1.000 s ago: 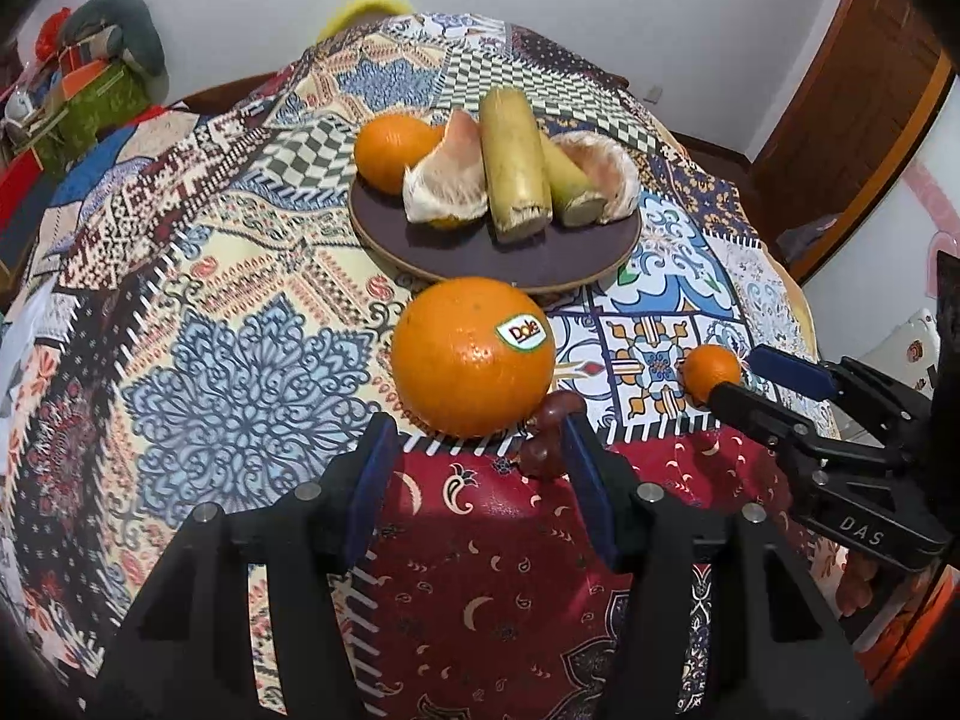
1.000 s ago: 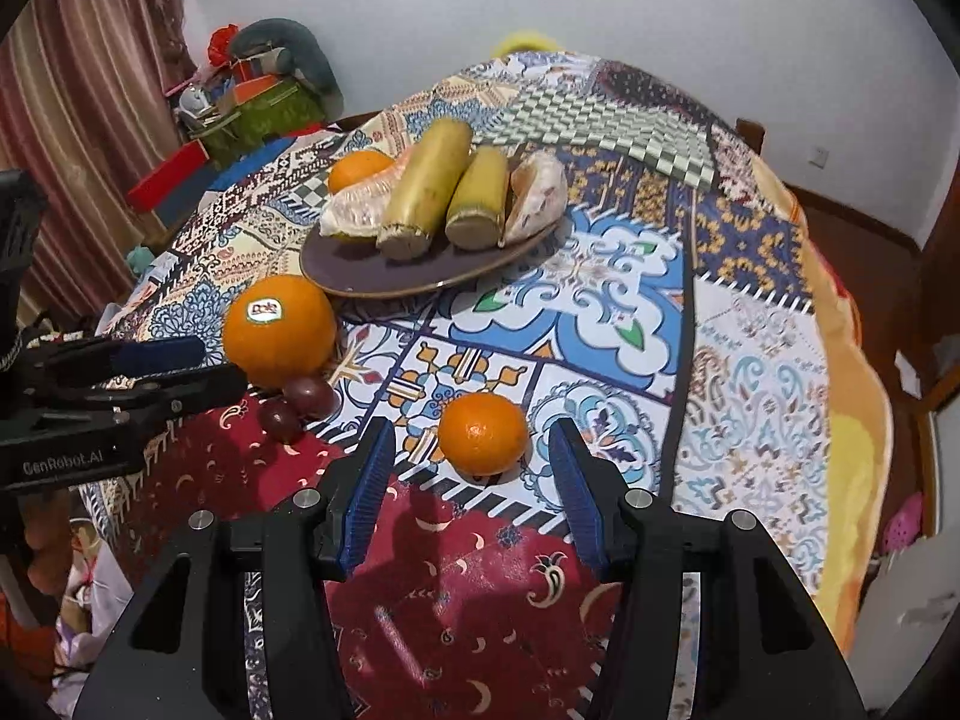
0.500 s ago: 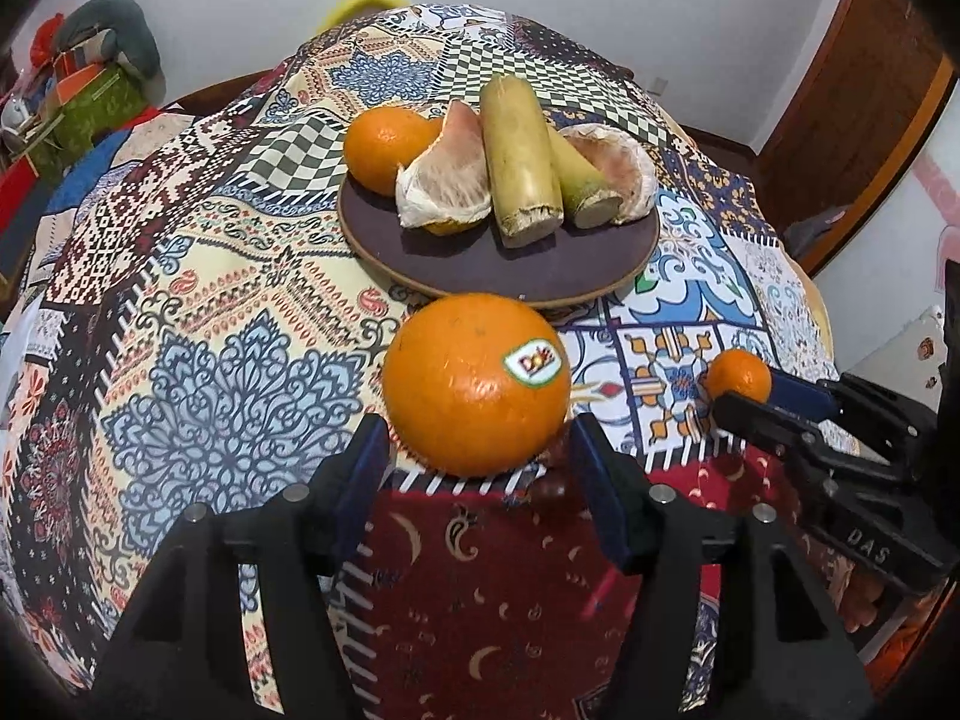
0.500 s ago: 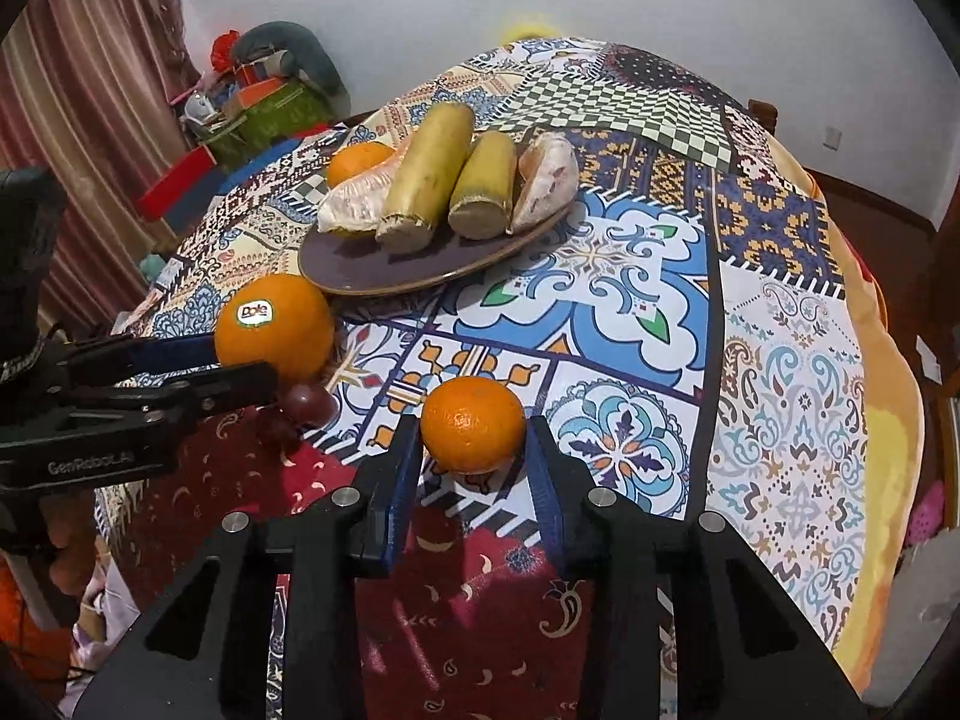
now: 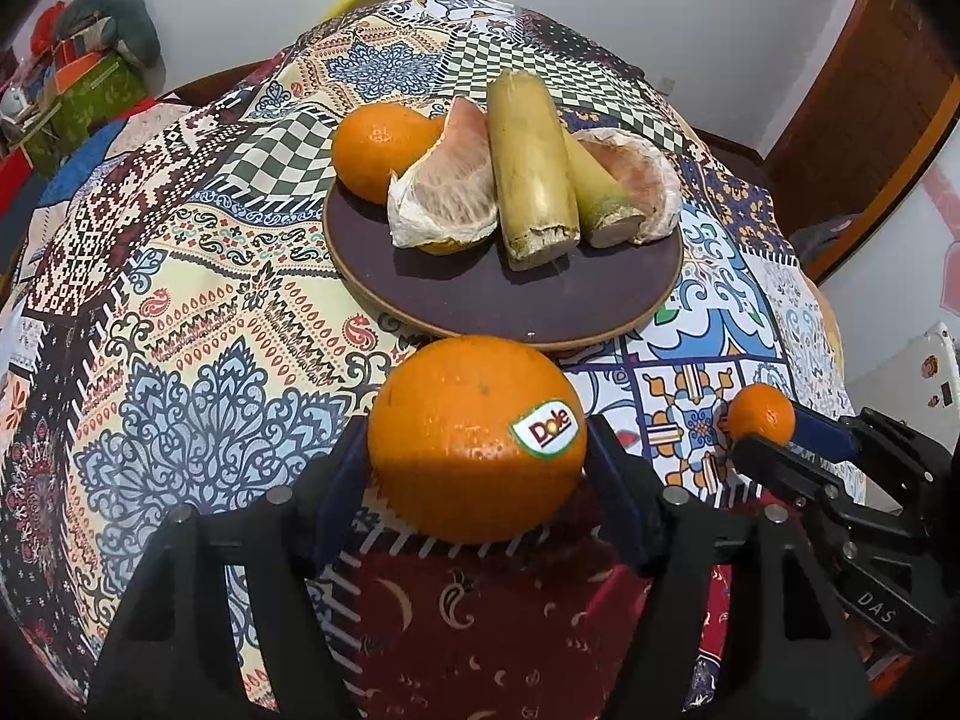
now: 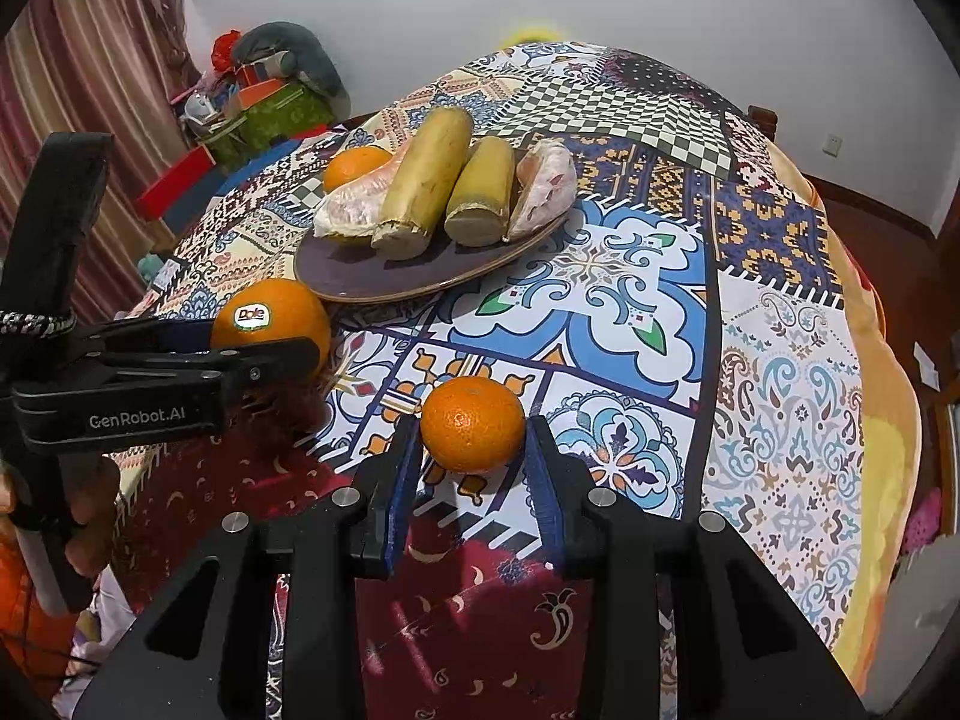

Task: Organize fruits
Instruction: 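Place Dole orange on plate with left tool while right tool places tangerine there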

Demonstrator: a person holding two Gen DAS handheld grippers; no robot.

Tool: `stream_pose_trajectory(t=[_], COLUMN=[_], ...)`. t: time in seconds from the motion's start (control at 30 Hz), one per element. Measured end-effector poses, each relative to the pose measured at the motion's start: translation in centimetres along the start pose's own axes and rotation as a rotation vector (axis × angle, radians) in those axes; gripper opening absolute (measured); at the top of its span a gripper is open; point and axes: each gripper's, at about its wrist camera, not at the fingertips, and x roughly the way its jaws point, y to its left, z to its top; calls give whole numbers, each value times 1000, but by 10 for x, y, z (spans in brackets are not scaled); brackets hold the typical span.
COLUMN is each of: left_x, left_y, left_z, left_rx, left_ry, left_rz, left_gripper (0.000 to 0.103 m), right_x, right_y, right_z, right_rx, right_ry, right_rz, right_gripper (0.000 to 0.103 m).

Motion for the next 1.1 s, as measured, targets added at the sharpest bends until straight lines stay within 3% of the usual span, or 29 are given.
stream_pose_trajectory(t=[0.3, 0.77, 1.1], left_x=[-7, -46, -35], left_y=[7, 15, 8], left_z=[-1, 16, 41], left_rx=[-22, -33, -6], left_ry=[-14, -130, -136], left_rz=[-12, -6, -27], left_gripper=[68, 68, 68], right_x=[-7, -9, 3], right_y=[2, 7, 9], right_z=[9, 34, 54], right_rx=[-6, -19, -25], right_ry=[-30, -86, -102], right_rz=[2, 12, 14], right_gripper=[32, 32, 32])
